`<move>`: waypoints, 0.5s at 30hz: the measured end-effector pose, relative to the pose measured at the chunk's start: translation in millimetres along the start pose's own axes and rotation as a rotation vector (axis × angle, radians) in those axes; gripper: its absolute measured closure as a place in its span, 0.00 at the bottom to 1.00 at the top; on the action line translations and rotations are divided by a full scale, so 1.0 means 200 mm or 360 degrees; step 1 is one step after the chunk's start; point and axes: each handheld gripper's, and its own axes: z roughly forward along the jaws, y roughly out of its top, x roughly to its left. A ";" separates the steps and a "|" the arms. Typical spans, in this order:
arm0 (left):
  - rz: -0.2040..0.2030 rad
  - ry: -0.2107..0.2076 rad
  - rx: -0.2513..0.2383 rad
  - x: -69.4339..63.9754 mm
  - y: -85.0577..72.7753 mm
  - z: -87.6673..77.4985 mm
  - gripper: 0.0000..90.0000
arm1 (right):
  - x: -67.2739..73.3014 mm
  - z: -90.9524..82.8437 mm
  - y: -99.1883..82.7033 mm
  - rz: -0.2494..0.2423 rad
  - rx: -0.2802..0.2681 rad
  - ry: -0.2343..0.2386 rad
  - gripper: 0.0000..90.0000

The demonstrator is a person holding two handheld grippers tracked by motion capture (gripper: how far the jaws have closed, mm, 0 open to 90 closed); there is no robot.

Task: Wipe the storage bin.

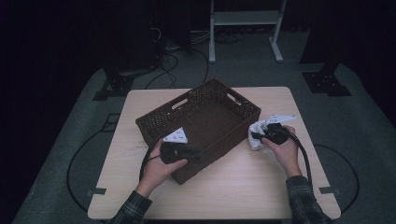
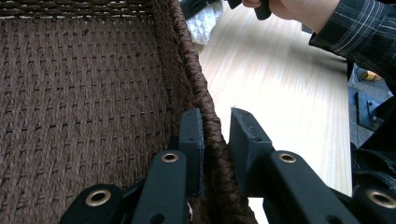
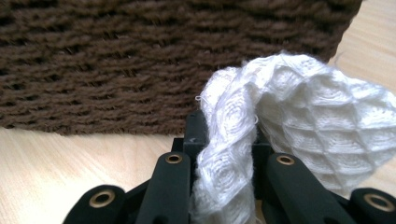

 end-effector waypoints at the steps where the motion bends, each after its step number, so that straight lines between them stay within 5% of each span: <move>1: 0.0000 0.0000 0.0000 0.00 0.00 0.00 0.83 | 0.00 0.00 -0.01 0.0004 0.0008 0.0000 0.85; 7: 0.0000 -0.0001 0.0000 0.00 0.00 0.00 0.83 | -0.01 0.04 -0.04 0.0016 0.0059 -0.0008 0.85; 15: -0.0001 -0.0001 0.0001 0.00 0.00 0.00 0.83 | 0.00 0.00 -0.03 0.0008 0.0020 -0.0018 0.85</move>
